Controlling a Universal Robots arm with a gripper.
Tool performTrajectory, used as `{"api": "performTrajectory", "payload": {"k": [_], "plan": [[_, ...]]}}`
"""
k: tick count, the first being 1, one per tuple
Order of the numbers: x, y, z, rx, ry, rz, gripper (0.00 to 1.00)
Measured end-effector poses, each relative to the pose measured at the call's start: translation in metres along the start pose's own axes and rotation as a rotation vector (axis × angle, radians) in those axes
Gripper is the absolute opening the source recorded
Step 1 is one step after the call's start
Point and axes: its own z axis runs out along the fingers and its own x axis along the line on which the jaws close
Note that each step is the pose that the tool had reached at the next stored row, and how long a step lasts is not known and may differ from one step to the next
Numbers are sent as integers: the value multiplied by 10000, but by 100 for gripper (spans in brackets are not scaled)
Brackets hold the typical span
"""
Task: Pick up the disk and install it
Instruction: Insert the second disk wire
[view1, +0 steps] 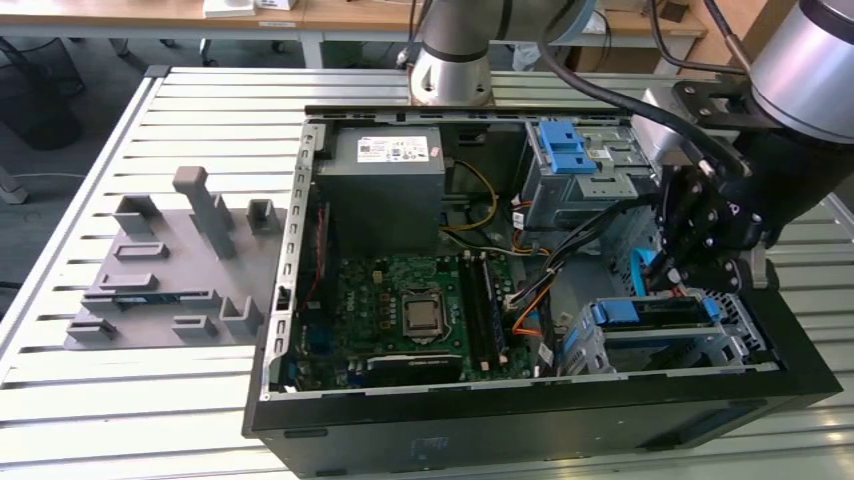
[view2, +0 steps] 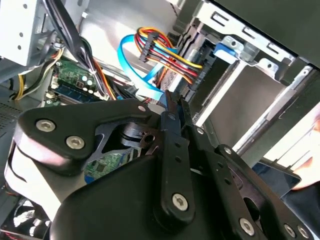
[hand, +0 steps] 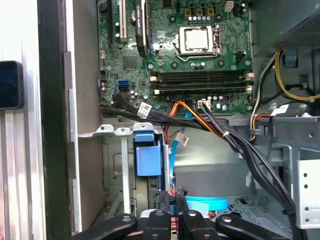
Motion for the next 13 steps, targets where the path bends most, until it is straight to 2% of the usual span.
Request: {"api": "performTrajectory", "payload": {"k": [6, 13], "plan": [[65, -4, 33, -2, -30, 0, 16], [68, -16, 38, -2, -30, -1, 16]]}}
